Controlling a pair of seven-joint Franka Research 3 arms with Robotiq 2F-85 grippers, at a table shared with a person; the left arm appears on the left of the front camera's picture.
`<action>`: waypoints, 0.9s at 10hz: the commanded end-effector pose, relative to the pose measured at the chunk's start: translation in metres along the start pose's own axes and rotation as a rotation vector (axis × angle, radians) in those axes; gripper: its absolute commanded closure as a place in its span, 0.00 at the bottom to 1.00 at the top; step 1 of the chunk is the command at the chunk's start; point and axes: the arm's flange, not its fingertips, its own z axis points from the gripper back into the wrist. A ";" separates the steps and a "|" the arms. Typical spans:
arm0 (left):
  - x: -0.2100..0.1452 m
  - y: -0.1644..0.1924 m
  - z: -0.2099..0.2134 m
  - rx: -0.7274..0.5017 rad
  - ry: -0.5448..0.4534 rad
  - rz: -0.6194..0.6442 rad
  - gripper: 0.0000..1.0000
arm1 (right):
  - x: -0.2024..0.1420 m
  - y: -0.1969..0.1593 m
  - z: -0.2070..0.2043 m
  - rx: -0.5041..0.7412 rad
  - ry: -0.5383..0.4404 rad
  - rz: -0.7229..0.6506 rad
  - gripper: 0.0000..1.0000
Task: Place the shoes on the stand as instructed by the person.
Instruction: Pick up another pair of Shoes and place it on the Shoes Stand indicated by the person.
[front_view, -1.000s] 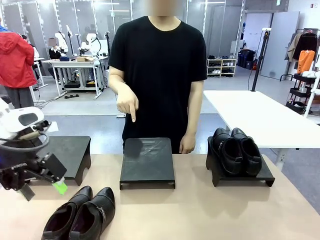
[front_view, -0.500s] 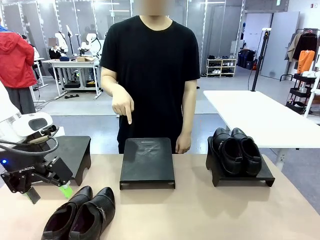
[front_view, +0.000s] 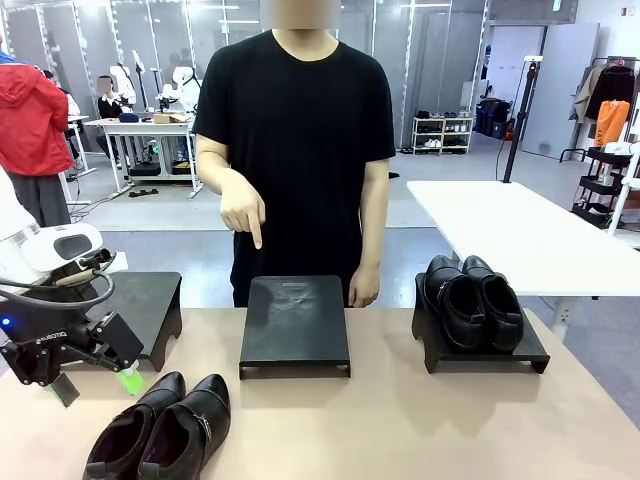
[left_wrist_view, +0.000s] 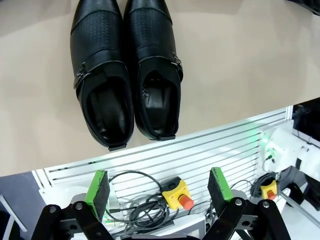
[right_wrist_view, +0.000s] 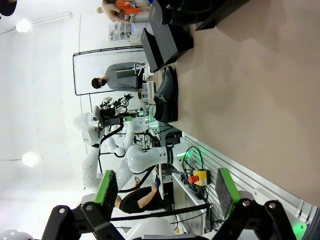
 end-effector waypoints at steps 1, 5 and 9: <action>0.003 -0.003 -0.010 0.025 -0.006 0.037 0.00 | -0.005 0.002 0.000 -0.004 0.007 -0.001 0.00; 0.007 -0.004 -0.051 0.114 0.035 0.043 0.00 | -0.005 0.002 0.000 -0.004 0.007 -0.001 0.00; 0.014 -0.009 -0.086 0.108 0.026 0.082 0.00 | -0.005 0.002 0.000 -0.004 0.007 -0.001 0.00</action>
